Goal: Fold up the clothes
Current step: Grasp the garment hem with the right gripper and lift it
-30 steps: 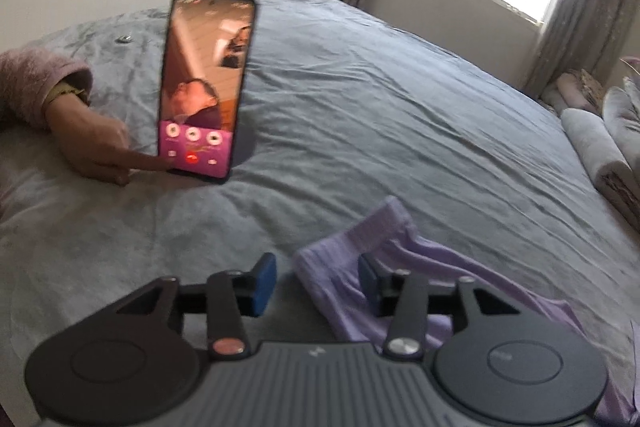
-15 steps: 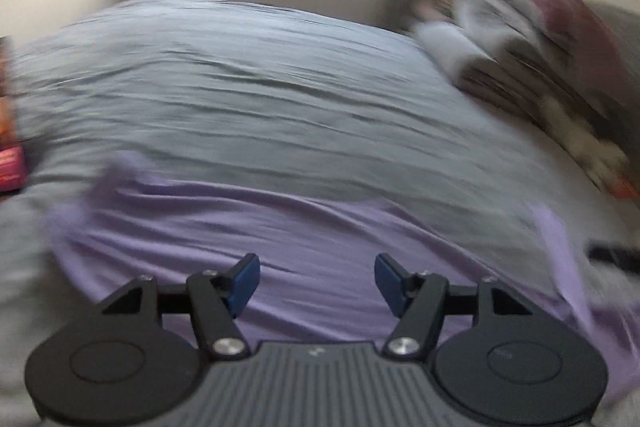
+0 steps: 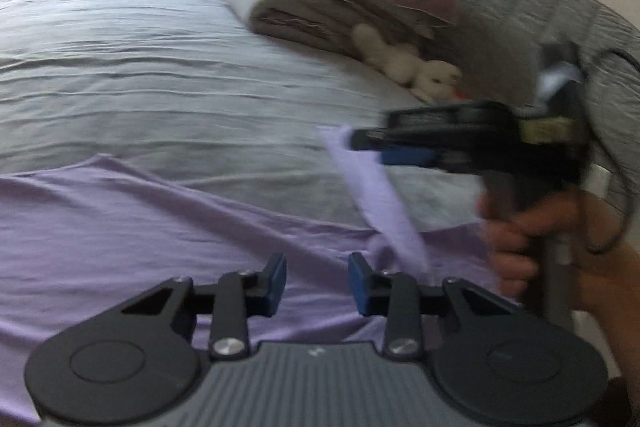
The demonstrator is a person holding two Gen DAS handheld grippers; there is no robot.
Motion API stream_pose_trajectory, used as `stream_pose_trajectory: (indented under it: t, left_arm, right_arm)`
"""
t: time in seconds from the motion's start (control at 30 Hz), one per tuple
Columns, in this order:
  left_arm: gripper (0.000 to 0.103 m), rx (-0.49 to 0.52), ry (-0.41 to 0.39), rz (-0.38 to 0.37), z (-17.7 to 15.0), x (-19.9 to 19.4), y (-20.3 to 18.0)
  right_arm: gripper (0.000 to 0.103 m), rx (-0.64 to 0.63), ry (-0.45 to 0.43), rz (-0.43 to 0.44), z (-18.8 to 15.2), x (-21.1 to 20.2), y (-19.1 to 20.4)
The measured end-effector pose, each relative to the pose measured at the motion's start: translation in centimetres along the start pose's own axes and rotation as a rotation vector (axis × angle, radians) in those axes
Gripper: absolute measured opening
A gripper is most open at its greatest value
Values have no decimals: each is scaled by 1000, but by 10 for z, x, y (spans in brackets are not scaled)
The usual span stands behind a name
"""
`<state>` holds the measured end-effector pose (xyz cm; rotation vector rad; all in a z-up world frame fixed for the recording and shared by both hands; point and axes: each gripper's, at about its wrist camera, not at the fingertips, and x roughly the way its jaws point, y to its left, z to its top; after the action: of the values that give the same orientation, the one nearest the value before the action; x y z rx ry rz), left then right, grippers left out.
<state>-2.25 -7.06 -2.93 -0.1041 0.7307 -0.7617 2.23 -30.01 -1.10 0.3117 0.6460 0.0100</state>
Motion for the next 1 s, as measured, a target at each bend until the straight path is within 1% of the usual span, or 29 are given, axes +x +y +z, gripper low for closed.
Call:
stream_pose_trajectory:
  t: [0.03, 0.13, 0.23, 0.33, 0.37, 0.4, 0.57, 0.67, 0.7, 0.77, 0.87, 1.0]
  left_arm:
    - [35, 12, 3, -24, -2, 3, -2]
    - [35, 45, 25, -75, -8, 13, -8]
    - [35, 90, 48, -101, -14, 19, -14]
    - [35, 103, 50, -113, -13, 18, -14]
    - [35, 100, 51, -117, -12, 18, -13]
    - [35, 97, 52, -122, -11, 17, -13]
    - [35, 96, 46, -132, -10, 15, -12]
    - [35, 128, 39, -141, -10, 11, -19]
    - [35, 141, 37, -144, -10, 10, -21]
    - [35, 161, 36, -155, -10, 8, -26]
    - [35, 199, 42, -177, -14, 6, -34]
    - [35, 273, 69, -186, -21, 5, -46]
  right_arm:
    - [46, -8, -7, 10, 1, 3, 0]
    - [45, -48, 6, -6, 2, 16, 6]
    - [45, -118, 13, -85, -3, 27, 8]
    - [31, -189, 19, -164, -7, 38, 10]
    - [13, -175, 8, -166, -6, 34, 6]
    - [2, -158, -3, -165, -4, 29, 2]
    - [2, -76, -59, -164, 4, 7, -20]
    - [2, -41, -109, -166, 12, -18, -36]
    - [2, -35, -109, -171, 12, -26, -40]
    - [2, -22, -106, -182, 11, -42, -50]
    - [2, -22, -69, -211, 2, -63, -63]
    - [2, -30, 13, -263, -14, -73, -80]
